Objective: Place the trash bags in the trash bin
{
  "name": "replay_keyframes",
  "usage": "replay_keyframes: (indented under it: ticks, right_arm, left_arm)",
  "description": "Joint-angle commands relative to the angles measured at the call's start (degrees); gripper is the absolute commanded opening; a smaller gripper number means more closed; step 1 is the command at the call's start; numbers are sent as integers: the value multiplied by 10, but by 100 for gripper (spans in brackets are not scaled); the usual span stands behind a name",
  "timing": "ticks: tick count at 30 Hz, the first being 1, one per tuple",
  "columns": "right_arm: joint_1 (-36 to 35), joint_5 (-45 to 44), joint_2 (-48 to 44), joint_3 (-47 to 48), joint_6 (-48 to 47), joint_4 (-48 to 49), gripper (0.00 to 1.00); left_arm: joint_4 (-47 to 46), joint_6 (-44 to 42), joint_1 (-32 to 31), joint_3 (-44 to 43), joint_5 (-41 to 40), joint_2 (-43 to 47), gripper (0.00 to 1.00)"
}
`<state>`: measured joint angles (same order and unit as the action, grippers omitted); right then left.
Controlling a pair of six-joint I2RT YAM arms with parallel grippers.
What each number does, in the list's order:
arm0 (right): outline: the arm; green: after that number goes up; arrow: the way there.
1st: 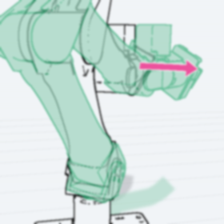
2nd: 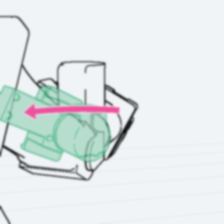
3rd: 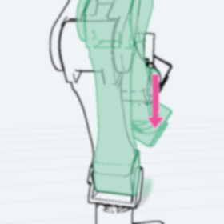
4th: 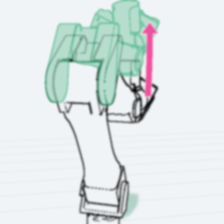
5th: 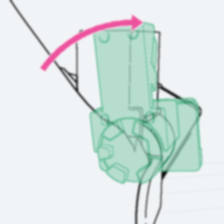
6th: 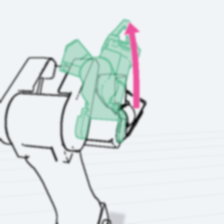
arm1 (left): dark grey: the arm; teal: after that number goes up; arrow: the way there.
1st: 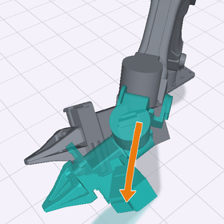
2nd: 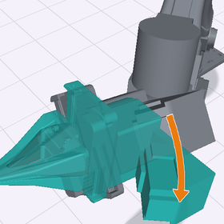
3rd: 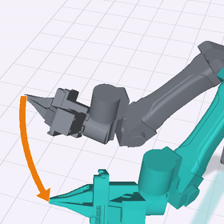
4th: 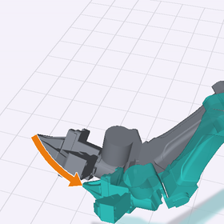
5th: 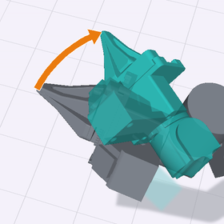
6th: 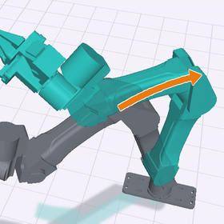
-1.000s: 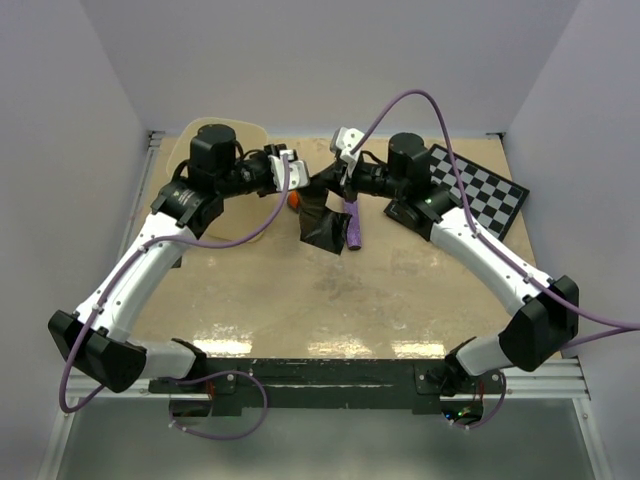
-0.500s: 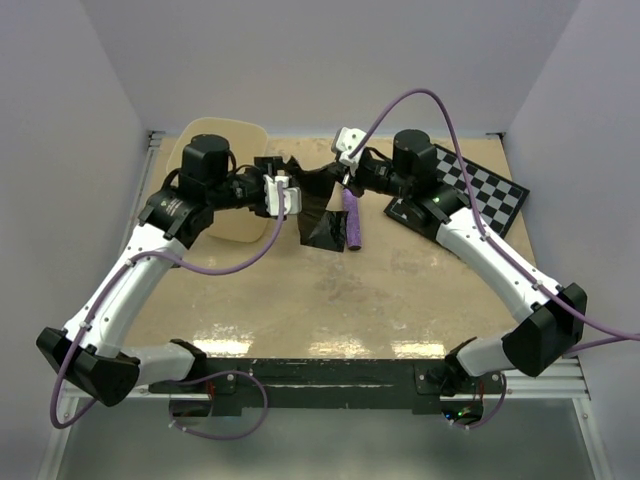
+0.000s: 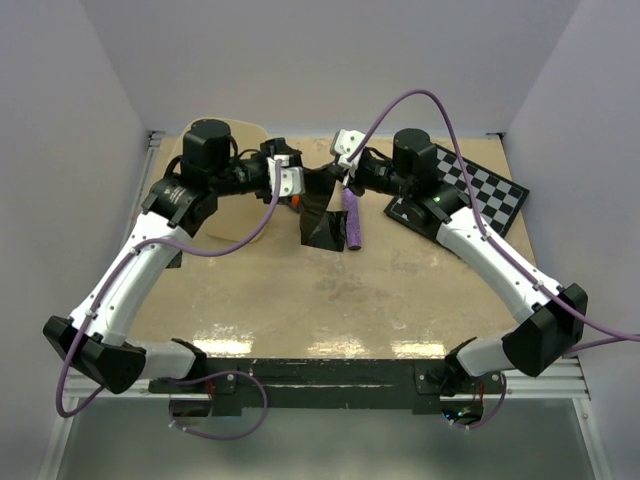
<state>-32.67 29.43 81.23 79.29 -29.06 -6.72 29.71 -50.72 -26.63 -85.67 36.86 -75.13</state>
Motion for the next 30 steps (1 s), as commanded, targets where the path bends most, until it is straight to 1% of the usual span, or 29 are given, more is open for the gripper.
replay_keyframes:
  ticks: [1, 4, 7, 9, 10, 12, 14, 19, 20, 23, 27, 28, 30]
  right_arm:
    - [0, -5, -19, 21, -13, 3, 0]
    - [0, -7, -18, 21, -14, 3, 0]
    - [0, -8, -19, 22, -18, 1, 0]
    - [0, -10, -20, 22, -18, 1, 0]
    - [0, -10, -20, 22, -18, 3, 0]
    - [0, -13, -22, 18, -17, 6, 0]
    - [0, -17, -24, 14, -18, 7, 0]
    - [0, -18, -27, 8, -23, 1, 0]
    - [0, -19, -27, 8, -22, 2, 0]
    - [0, -19, -21, 11, -22, 1, 0]
    - [0, -13, -15, 18, -21, 2, 0]
    - [0, -11, -13, 20, -21, 3, 0]
    - [0, -8, -14, 21, -24, 0, 0]
  left_arm:
    - [43, -76, 4, -46, 51, -16, 65]
    - [58, -136, 4, -56, 53, -32, 66]
    - [95, -194, 4, -85, 47, -57, 65]
    - [130, -231, 4, -101, 35, -76, 63]
    - [165, -263, 4, -110, 24, -87, 59]
    - [195, -293, 4, -117, 2, -102, 50]
    - [186, -293, 4, -109, -23, -101, 38]
    - [73, -237, 4, -43, -58, -62, 1]
    - [50, -223, 4, -34, -59, -54, 0]
    - [8, -171, 4, -23, -56, -40, 0]
    - [-26, -89, 4, -20, -43, -30, 0]
    - [-25, -75, 4, -21, -36, -28, 5]
    - [-5, -55, 4, -31, -28, -28, 44]
